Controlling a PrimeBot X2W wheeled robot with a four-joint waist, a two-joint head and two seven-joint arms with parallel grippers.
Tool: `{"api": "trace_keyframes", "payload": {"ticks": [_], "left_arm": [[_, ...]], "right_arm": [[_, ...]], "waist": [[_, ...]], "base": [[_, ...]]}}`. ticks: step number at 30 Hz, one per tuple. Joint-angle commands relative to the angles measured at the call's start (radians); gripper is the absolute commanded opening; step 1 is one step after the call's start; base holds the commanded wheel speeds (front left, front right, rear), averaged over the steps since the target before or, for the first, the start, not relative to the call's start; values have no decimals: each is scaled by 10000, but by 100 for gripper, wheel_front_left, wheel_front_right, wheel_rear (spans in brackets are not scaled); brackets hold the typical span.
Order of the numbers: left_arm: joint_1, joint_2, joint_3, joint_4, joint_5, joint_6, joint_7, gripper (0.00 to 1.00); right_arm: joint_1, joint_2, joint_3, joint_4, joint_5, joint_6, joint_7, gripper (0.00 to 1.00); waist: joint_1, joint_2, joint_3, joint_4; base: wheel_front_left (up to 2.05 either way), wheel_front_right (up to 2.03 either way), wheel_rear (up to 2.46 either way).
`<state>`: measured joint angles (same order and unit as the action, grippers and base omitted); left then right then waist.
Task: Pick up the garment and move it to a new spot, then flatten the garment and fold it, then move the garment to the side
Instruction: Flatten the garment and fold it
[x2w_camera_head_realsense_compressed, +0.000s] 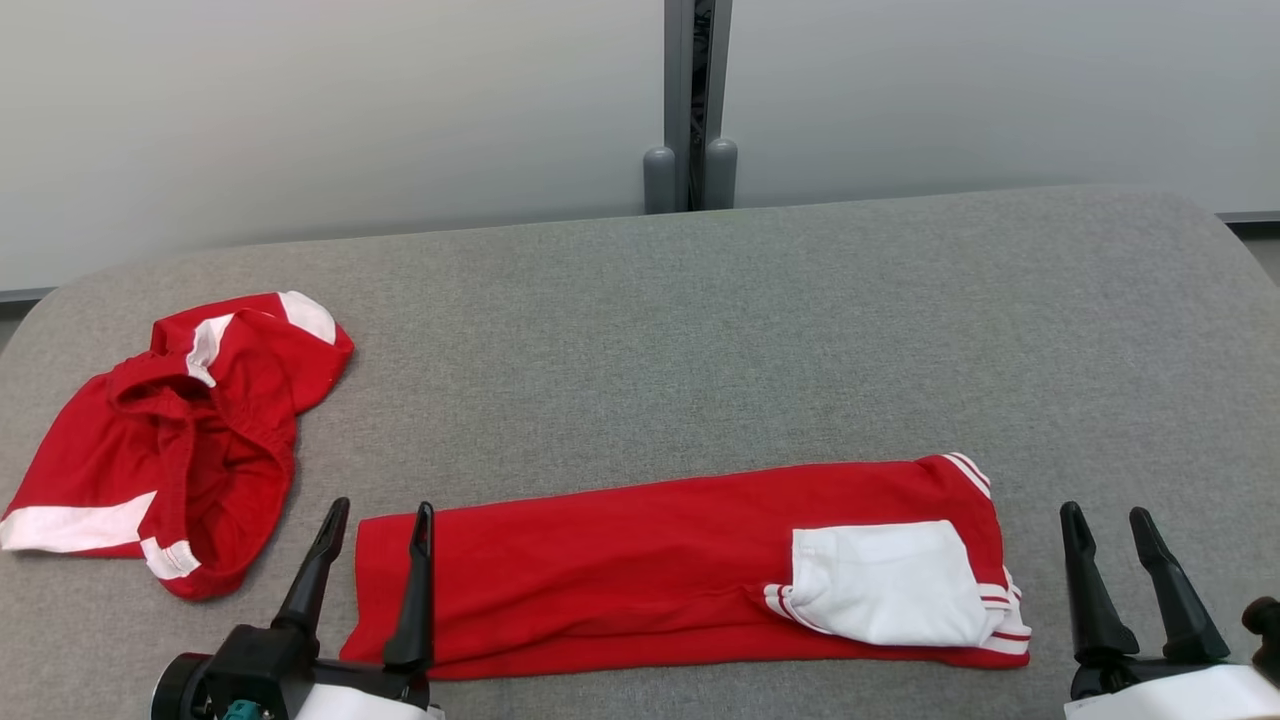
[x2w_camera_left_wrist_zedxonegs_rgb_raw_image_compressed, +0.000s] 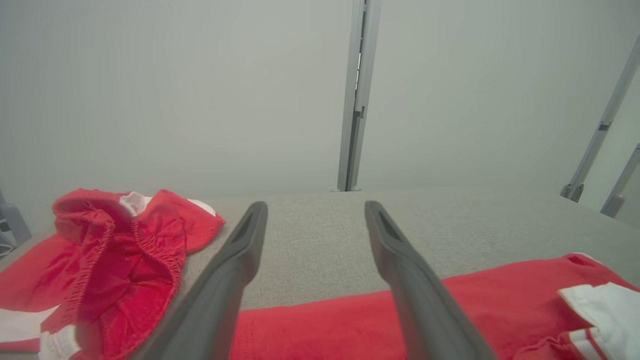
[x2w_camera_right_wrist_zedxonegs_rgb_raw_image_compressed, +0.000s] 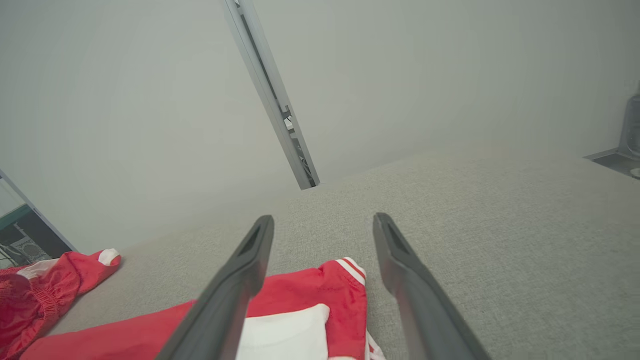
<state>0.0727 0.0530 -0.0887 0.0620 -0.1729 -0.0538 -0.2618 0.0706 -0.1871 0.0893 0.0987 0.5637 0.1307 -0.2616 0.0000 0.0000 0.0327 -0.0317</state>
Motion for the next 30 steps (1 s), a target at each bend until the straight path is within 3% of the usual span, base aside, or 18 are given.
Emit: {"api": "trace_keyframes", "payload": {"ticks": [1,14,23,30], "left_arm": [[37,-1,32,53,91,-86,-35,100],[-52,-6,-92,90,-124,-61,-36,100],[-252,-6,-217,302,-37,-152,-35,100],[-460,-2,-275,601,153,-230,-36,100]], "right_arm": [[84,43,-70,27,-82,5,-55,100],[39,-137,44,850,359,5,-39,100],[-1027,-870,836,2161,2073,5,1634,100],[-1989,-2023,1552,2312,4061,5,3412,100]], "waist": [[0,0,3,-33],[0,0,32,-10],[0,0,394,56],[0,0,772,119]], "base": [[0,0,0],[0,0,0],[0,0,0],[0,0,0]]}}
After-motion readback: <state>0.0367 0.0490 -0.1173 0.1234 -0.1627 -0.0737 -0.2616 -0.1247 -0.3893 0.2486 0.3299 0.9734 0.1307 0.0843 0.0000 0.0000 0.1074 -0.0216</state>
